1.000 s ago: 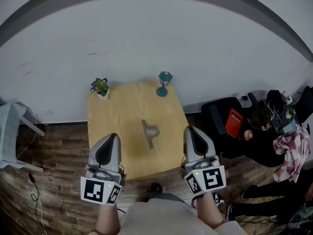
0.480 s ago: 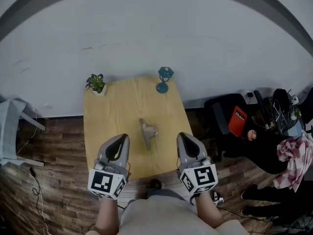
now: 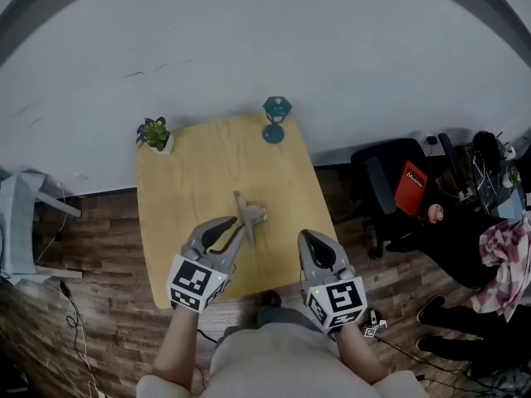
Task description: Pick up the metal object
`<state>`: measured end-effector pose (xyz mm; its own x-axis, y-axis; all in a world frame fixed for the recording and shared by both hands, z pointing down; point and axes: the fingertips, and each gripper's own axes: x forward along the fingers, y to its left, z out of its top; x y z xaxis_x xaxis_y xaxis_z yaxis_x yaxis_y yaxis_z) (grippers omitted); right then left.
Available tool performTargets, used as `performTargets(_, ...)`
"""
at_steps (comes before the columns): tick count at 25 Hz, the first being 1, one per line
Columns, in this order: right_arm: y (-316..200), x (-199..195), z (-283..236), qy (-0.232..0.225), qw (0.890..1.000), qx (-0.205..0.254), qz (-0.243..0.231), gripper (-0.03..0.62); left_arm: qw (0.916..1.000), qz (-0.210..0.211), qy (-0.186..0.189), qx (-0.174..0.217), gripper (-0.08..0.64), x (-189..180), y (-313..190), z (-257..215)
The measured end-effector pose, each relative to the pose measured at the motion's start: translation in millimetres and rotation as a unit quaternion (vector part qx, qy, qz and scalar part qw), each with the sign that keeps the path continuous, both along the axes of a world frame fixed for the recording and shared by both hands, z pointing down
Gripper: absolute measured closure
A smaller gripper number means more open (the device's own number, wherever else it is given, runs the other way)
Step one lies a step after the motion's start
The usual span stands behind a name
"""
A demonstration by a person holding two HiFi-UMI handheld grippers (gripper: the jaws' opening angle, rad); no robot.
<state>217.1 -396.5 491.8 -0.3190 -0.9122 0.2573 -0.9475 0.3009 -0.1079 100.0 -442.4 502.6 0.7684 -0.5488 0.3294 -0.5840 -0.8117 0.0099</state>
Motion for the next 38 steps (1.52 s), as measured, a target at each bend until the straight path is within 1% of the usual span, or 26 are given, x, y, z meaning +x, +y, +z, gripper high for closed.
performTargets(3, 2, 5, 6, -0.002, 1.000, -0.008, 0.005, 0.591, 0.9980, 0.047, -0.039, -0.015, 0.453, 16, -5, 27)
performTargets(6, 4, 11, 11, -0.003, 1.000, -0.016, 0.012, 0.591, 0.9933, 0.082, -0.076, -0.030, 0.423, 25, -12, 57)
performTargets(10, 8, 20, 19, -0.003, 0.999, -0.029, 0.021, 0.591, 0.9839, 0.120, -0.122, -0.053, 0.351, 34, -19, 95)
performTargets(13, 11, 25, 25, -0.004, 0.999, -0.038, 0.027, 0.591, 0.9766, 0.139, -0.151, -0.066, 0.308, 37, -25, 118)
performTargets(17, 15, 29, 32, -0.005, 0.998, -0.048, 0.034, 0.591, 0.9660, 0.156, -0.184, -0.092, 0.270, 37, -33, 150)
performTargets(19, 18, 32, 36, -0.005, 0.998, -0.055, 0.039, 0.591, 0.9605, 0.171, -0.196, -0.098, 0.257, 40, -36, 161)
performTargets(24, 25, 43, 45, -0.002, 0.996, -0.069, 0.055, 0.591, 0.9407, 0.215, -0.235, -0.116, 0.235, 48, -41, 183)
performTargets(27, 28, 52, 50, -0.001, 0.995, -0.074, 0.066, 0.591, 0.9320, 0.224, -0.253, -0.130, 0.235, 50, -43, 198)
performTargets(32, 30, 65, 54, 0.000, 0.993, -0.081, 0.083, 0.591, 0.9243, 0.224, -0.270, -0.150, 0.233, 51, -43, 218)
performTargets(38, 29, 69, 58, -0.001, 0.993, -0.086, 0.085, 0.591, 0.9226, 0.220, -0.283, -0.142, 0.235, 53, -48, 227)
